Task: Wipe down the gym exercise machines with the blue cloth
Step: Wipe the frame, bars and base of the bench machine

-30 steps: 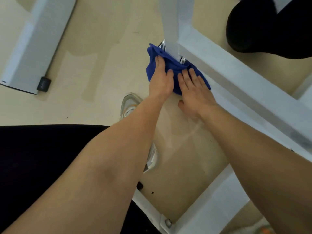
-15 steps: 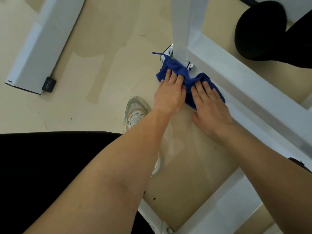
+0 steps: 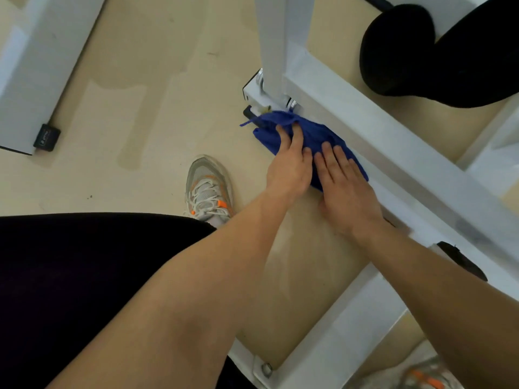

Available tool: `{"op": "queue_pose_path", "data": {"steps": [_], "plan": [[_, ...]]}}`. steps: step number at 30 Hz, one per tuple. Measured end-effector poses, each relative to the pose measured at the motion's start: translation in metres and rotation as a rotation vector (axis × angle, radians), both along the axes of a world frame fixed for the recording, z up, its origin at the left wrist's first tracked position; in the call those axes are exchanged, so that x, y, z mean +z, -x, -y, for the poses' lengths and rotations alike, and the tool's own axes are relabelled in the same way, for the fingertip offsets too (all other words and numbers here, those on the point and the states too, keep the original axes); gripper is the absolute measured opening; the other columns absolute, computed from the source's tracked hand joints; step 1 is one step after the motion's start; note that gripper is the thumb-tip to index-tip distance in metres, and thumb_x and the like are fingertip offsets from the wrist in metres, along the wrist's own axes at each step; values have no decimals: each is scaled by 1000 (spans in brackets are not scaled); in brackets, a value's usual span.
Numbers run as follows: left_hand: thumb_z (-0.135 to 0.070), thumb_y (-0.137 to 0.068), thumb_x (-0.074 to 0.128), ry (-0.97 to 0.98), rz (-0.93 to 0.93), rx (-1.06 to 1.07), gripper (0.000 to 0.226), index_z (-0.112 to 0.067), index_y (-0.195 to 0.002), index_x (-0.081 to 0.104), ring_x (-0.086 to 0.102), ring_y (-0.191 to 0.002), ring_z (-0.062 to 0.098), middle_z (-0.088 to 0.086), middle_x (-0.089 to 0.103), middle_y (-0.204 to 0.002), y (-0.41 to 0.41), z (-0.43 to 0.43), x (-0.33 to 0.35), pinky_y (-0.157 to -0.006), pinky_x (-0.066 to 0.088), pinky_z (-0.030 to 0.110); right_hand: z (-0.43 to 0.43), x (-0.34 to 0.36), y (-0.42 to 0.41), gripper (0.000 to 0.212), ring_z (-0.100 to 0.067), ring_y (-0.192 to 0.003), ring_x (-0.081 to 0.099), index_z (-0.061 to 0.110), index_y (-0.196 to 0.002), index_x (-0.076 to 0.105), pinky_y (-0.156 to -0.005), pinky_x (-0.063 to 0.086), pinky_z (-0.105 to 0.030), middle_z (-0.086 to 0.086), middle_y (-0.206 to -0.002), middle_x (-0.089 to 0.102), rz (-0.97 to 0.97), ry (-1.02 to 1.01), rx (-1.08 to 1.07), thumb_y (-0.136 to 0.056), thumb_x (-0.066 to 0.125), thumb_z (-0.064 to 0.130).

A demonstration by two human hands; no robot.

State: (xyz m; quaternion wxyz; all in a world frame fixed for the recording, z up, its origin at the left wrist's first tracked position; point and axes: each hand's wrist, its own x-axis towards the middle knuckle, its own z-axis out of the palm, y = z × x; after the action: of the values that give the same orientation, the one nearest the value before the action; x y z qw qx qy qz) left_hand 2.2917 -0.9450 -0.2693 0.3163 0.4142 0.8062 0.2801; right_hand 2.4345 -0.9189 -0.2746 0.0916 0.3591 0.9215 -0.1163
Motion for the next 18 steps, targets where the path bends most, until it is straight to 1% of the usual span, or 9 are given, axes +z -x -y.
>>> {"op": "queue_pose_path", "data": {"steps": [2, 4, 6, 8, 10, 12, 14, 16, 18], "plan": [[-17, -105, 34, -6, 8, -52, 55, -2, -154, 15, 17, -149, 33, 18, 3, -163, -20, 5, 0, -106, 41, 45, 10, 0, -25, 72, -25, -153, 2, 11, -159, 7, -123, 18, -45, -9, -166, -1, 40, -6, -11, -97, 43, 18], [-21, -105, 34, 8, 77, -25, 56, -7, -155, 12, 24, -146, 32, 16, 3, -164, -31, 4, -2, -106, 41, 43, 12, 1, -35, 73, -25, -153, 5, 10, -158, 10, -123, 18, -45, -9, -166, 3, 53, -4, -14, -96, 47, 18], [-23, -105, 34, 3, 151, 53, 55, -10, -155, 15, 28, -144, 33, 15, 5, -163, -30, -1, 0, -107, 39, 41, 8, 3, -30, 76, -26, -153, 4, 11, -159, 8, -124, 15, -44, -9, -166, 2, 58, 3, -7, -95, 49, 18], [-21, -104, 36, -26, 206, 159, 55, -8, -154, 17, 24, -145, 35, 15, 9, -162, -15, -9, 5, -113, 32, 43, -2, 6, -12, 81, -25, -153, 0, 14, -159, 3, -124, 11, -44, -8, -166, -3, 57, 25, 7, -93, 50, 21], [-18, -103, 37, -11, 236, 245, 58, -6, -155, 13, 19, -147, 35, 16, 9, -163, 10, -19, 10, -117, 25, 44, -17, 9, 14, 85, -25, -153, -1, 17, -159, 0, -124, 10, -44, -6, -167, -4, 53, 37, 11, -92, 52, 23], [-16, -103, 38, 8, 265, 296, 59, -10, -156, 14, 27, -144, 32, 15, 14, -162, 28, -27, 11, -113, 29, 38, -31, 8, 35, 81, -25, -153, 3, 19, -159, 1, -123, 16, -45, -4, -167, -1, 49, 33, 3, -94, 50, 23], [-15, -102, 39, 20, 289, 298, 61, -17, -157, 13, 35, -140, 29, 11, 15, -163, 29, -27, 9, -107, 34, 31, -37, 4, 44, 76, -24, -152, 9, 21, -159, 4, -121, 24, -46, -2, -167, 3, 38, 21, -17, -96, 48, 21], [-14, -101, 40, 47, 303, 274, 64, -22, -158, 11, 40, -136, 29, 6, 17, -163, 14, -22, 7, -106, 37, 33, -36, 2, 35, 76, -23, -152, 12, 23, -158, 6, -119, 28, -45, 0, -166, 5, 36, 5, -28, -96, 50, 19], [-13, -100, 41, 64, 309, 228, 65, -25, -158, 12, 43, -132, 31, 6, 21, -161, -9, -16, 4, -104, 41, 35, -28, 2, 11, 77, -23, -151, 16, 21, -158, 9, -119, 30, -44, -1, -166, 9, 47, -37, -35, -95, 54, 17]]}}
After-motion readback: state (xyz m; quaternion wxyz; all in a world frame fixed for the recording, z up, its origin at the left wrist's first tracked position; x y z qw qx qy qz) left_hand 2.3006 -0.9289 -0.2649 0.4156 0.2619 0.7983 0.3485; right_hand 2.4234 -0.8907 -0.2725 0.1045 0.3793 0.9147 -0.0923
